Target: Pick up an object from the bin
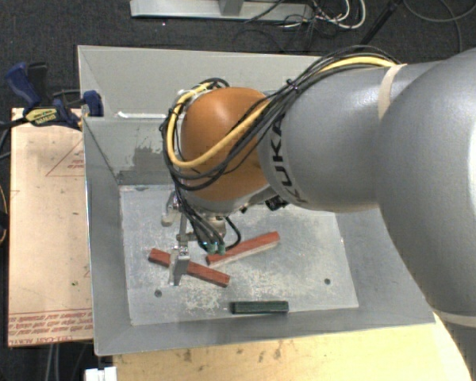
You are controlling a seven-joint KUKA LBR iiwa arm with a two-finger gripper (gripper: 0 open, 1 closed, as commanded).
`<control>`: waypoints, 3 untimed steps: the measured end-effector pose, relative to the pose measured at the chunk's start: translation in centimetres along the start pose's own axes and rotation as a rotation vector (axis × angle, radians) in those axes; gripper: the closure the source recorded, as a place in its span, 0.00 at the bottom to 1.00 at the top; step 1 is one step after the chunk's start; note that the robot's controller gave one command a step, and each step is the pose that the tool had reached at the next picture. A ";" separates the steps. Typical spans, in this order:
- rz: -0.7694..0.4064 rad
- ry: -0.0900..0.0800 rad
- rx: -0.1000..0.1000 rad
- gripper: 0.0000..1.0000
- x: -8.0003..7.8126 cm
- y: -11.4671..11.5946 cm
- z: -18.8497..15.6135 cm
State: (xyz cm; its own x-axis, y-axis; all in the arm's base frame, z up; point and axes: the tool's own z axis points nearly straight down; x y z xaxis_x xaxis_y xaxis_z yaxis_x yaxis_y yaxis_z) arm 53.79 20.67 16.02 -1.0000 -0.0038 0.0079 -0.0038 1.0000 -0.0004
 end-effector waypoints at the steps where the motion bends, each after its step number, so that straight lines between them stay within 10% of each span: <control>1: 0.003 -0.008 -0.002 0.00 -0.2 -0.1 -0.5; 2: 0.115 -0.015 -0.006 1.00 -1.7 -0.3 8.2; 3: 0.115 -0.015 -0.006 1.00 -1.7 -0.3 8.2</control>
Offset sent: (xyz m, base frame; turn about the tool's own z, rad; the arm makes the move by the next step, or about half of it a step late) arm 0.0142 -0.0044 -0.0847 0.1141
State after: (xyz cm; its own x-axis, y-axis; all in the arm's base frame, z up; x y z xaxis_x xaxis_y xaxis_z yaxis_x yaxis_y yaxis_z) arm 55.46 20.36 7.85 -0.9938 0.1110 -0.0064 0.1110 0.9938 0.0055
